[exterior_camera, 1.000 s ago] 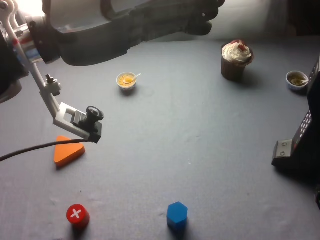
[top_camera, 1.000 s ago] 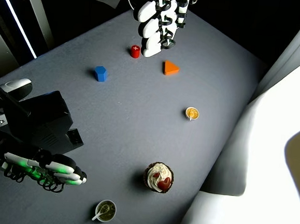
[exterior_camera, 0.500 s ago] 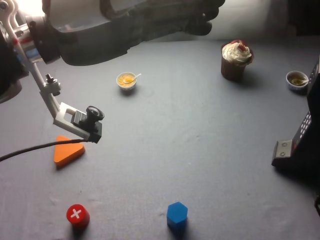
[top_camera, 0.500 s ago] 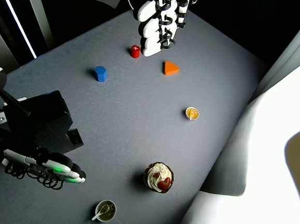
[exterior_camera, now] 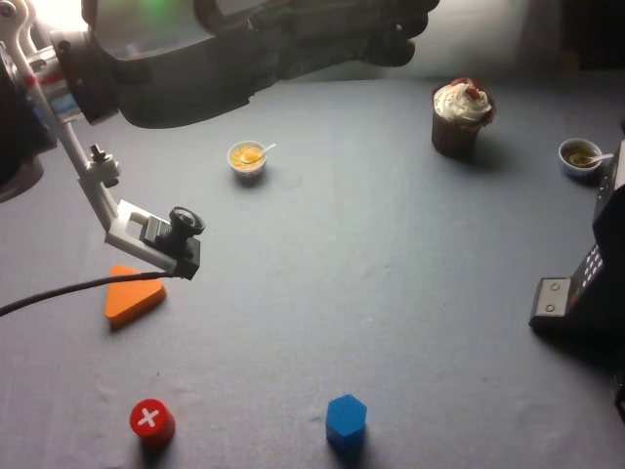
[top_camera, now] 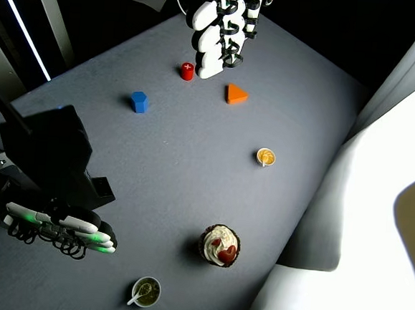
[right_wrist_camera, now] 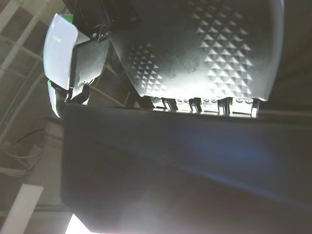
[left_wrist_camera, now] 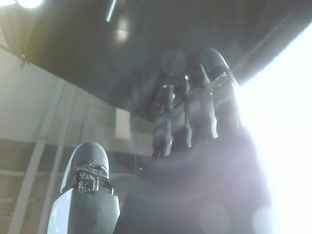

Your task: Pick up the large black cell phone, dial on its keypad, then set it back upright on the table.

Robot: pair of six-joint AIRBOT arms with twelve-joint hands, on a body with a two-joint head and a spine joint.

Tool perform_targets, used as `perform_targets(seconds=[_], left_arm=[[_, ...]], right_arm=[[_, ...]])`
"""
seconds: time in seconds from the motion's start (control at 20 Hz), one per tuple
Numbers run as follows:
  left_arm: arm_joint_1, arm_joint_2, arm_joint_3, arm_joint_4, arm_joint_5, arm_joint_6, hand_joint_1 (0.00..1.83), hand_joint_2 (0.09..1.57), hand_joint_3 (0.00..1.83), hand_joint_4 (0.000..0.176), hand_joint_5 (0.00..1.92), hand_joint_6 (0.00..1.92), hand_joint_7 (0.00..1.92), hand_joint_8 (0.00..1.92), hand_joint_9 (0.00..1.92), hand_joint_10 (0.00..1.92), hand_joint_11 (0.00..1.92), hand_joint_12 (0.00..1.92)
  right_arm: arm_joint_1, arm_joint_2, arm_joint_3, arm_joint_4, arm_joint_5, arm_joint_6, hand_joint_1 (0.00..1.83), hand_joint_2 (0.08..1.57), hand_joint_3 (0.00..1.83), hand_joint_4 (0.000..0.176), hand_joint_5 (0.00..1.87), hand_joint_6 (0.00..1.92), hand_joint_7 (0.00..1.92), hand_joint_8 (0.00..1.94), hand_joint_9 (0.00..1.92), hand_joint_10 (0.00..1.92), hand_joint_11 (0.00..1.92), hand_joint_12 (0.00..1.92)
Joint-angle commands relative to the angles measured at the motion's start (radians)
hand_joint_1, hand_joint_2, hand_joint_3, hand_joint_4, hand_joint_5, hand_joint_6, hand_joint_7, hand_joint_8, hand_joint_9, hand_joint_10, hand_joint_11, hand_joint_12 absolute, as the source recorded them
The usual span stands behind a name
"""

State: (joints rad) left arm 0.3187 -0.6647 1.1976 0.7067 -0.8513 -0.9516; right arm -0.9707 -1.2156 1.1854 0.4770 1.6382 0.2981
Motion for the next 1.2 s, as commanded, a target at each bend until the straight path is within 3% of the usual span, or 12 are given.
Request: perform_targets(seconds=[0.0,0.25,0.6,1.15], left_arm=[[-0.017,0.000,-0.007,-0.065,-0.097,-0.012,0.08,1.19,0.00,0.000,0.21,0.00,0.18,0.00,0.15,0.01,0.00,0.57],[-0.017,0.000,-0.013,-0.068,-0.097,-0.012,0.07,1.19,0.00,0.000,0.22,0.01,0.19,0.00,0.16,0.00,0.00,0.58],[-0.017,-0.001,-0.022,-0.069,-0.097,-0.011,0.00,1.21,0.00,0.000,0.18,0.00,0.15,0.00,0.12,0.00,0.00,0.47],[-0.014,-0.004,-0.025,-0.069,-0.097,-0.011,0.04,1.19,0.00,0.000,0.21,0.01,0.18,0.01,0.15,0.00,0.00,0.52]], right_arm=[[-0.003,0.012,0.002,-0.015,0.126,0.008,0.07,0.84,0.00,0.078,0.00,0.00,0.00,0.00,0.00,0.00,0.01,0.00],[-0.003,0.012,0.002,-0.015,0.126,0.008,0.04,0.86,0.01,0.072,0.00,0.00,0.00,0.00,0.00,0.00,0.01,0.00],[-0.003,0.012,0.005,-0.015,0.126,0.008,0.06,0.85,0.00,0.077,0.00,0.00,0.00,0.00,0.00,0.00,0.00,0.00],[-0.003,0.014,0.011,-0.012,0.126,0.008,0.08,0.85,0.00,0.077,0.00,0.00,0.00,0.00,0.00,0.00,0.01,0.00]])
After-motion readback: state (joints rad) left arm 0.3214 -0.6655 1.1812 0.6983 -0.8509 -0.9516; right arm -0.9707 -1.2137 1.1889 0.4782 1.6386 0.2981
